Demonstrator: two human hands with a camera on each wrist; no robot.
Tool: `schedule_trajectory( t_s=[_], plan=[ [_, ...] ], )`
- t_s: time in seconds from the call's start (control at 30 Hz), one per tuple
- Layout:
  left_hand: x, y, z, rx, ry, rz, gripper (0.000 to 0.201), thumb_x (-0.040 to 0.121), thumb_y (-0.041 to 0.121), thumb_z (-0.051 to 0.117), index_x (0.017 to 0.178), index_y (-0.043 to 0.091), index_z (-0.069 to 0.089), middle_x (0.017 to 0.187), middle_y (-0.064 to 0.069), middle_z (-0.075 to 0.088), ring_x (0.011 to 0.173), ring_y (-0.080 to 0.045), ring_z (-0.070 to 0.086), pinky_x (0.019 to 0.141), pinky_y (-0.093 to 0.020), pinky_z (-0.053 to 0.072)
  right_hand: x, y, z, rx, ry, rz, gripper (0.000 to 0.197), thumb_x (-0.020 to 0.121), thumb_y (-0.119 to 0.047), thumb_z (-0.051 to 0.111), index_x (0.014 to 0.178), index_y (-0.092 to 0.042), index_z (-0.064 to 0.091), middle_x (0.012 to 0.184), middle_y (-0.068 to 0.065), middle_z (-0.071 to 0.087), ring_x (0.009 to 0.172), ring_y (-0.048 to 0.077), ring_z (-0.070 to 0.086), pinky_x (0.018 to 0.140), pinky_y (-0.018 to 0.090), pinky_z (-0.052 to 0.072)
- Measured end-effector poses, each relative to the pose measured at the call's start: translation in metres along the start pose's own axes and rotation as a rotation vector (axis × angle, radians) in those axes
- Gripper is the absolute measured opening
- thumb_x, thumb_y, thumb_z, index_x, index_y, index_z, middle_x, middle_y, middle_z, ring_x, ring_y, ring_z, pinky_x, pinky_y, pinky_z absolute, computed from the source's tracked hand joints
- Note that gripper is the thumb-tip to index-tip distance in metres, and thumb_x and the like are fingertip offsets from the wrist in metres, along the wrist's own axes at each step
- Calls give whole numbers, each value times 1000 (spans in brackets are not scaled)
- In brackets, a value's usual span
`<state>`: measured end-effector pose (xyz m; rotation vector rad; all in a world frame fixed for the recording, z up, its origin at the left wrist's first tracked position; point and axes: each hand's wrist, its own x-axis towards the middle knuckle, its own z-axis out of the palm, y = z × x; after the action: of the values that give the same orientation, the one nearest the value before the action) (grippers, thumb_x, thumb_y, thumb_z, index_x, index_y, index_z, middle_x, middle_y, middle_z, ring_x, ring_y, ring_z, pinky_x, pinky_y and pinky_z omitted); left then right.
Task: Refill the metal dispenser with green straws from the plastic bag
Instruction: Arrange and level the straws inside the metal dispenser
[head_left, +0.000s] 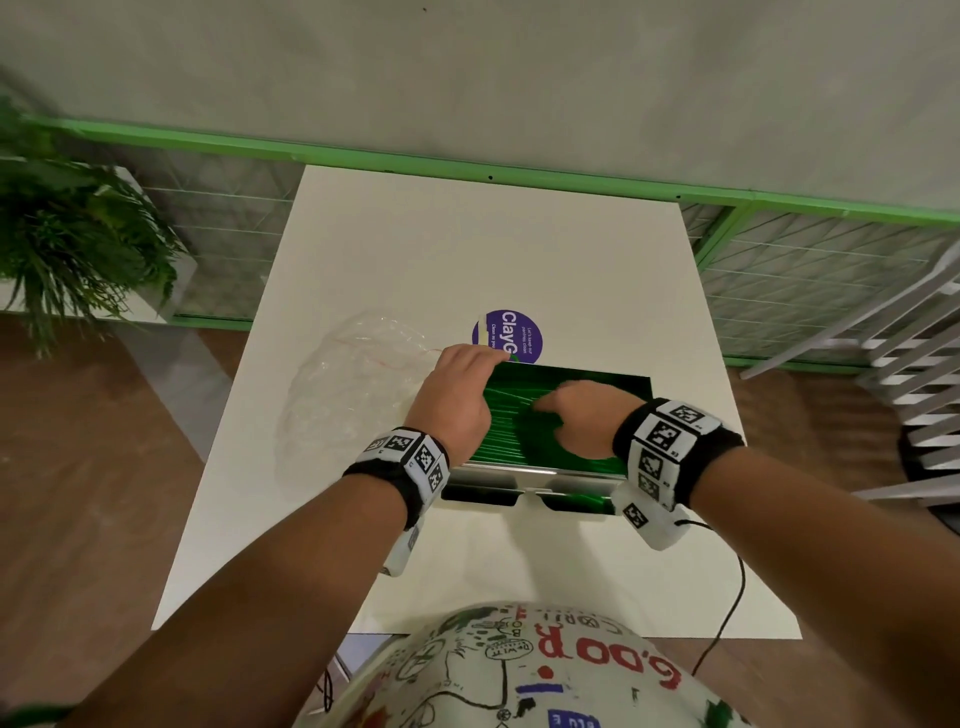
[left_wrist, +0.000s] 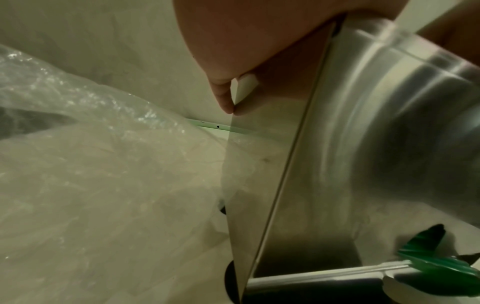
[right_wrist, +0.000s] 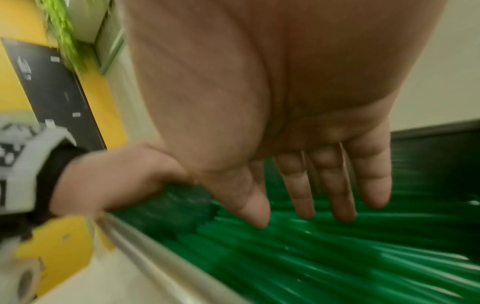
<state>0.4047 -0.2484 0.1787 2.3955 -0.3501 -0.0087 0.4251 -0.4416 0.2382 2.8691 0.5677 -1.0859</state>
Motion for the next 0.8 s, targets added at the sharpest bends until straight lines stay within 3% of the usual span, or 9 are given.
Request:
schedule_trajectory(
  t_s=[0.13, 0.23, 0.33, 0.43, 0.5, 0.57, 0.63, 0.7, 0.8],
  plan=[
    [1, 1, 0, 1, -3, -4, 66, 82, -15, 45, 141, 12, 54, 141, -4, 56, 135, -24, 41, 114, -39, 40, -8, -2, -8, 132, 173, -84, 46, 90, -7, 46, 128, -24, 65, 133, 1, 64, 120, 23, 58, 101, 33, 47],
    [2, 1, 0, 8, 1, -2, 66, 81, -15, 45, 141, 11, 54, 140, -4, 56, 134, -24, 42, 114, -40, 40, -11, -17, -3, 173, -75, -153, 39, 90, -5, 47, 117, -19, 72, 120, 1, 70, 105, 20, 61, 95, 30, 48],
    [0, 1, 0, 12, 6, 3, 68, 78, -16, 45, 140, 11, 55, 139, -5, 57, 132, -25, 43, 113, -41, 41, -4, -28, 2, 97, -291, -130, 37, 95, -4, 39, 122, -2, 65, 124, 15, 66, 109, 31, 60, 94, 36, 49],
    [0, 2, -1, 13, -4, -6, 69, 79, -16, 45, 141, 13, 54, 140, -3, 56, 133, -24, 42, 113, -40, 41, 3, -25, -11, 148, -316, -64, 39, 102, -12, 38, 134, -3, 58, 138, 14, 58, 123, 30, 55, 105, 33, 42],
    [0, 3, -1, 11, -3, -9, 68, 80, -17, 46, 142, 13, 53, 141, -4, 56, 134, -23, 41, 114, -39, 40, 4, -21, -22, 291, -286, -45, 38, 103, -20, 42, 134, -7, 59, 135, 12, 62, 119, 28, 61, 103, 34, 46],
    [1, 3, -1, 12, 2, -3, 68, 80, -17, 47, 141, 12, 54, 140, -4, 56, 133, -24, 42, 114, -39, 40, 3, -20, -22, 489, -372, 16, 44, 103, -37, 41, 135, -11, 58, 131, 11, 65, 114, 26, 65, 103, 40, 49],
    [2, 2, 0, 13, 7, -6, 68, 79, -17, 46, 141, 12, 54, 139, -5, 57, 132, -24, 43, 113, -39, 41, -1, -23, -15, 422, -433, 45, 61, 100, -57, 34, 135, -12, 58, 135, 11, 62, 120, 28, 61, 107, 42, 45],
    [2, 0, 1, 9, 13, -10, 69, 79, -17, 44, 140, 12, 55, 138, -5, 58, 132, -24, 43, 113, -40, 41, -4, -27, -5, 244, -391, -5, 71, 99, -64, 26, 131, -11, 60, 135, 13, 60, 123, 29, 57, 109, 40, 40],
    [1, 2, 1, 9, 10, -10, 69, 78, -16, 45, 140, 12, 55, 138, -4, 58, 131, -24, 43, 113, -39, 41, -2, -31, -5, 212, -248, -62, 63, 103, -54, 27, 103, -6, 67, 106, 11, 67, 94, 25, 59, 86, 34, 42]
  ],
)
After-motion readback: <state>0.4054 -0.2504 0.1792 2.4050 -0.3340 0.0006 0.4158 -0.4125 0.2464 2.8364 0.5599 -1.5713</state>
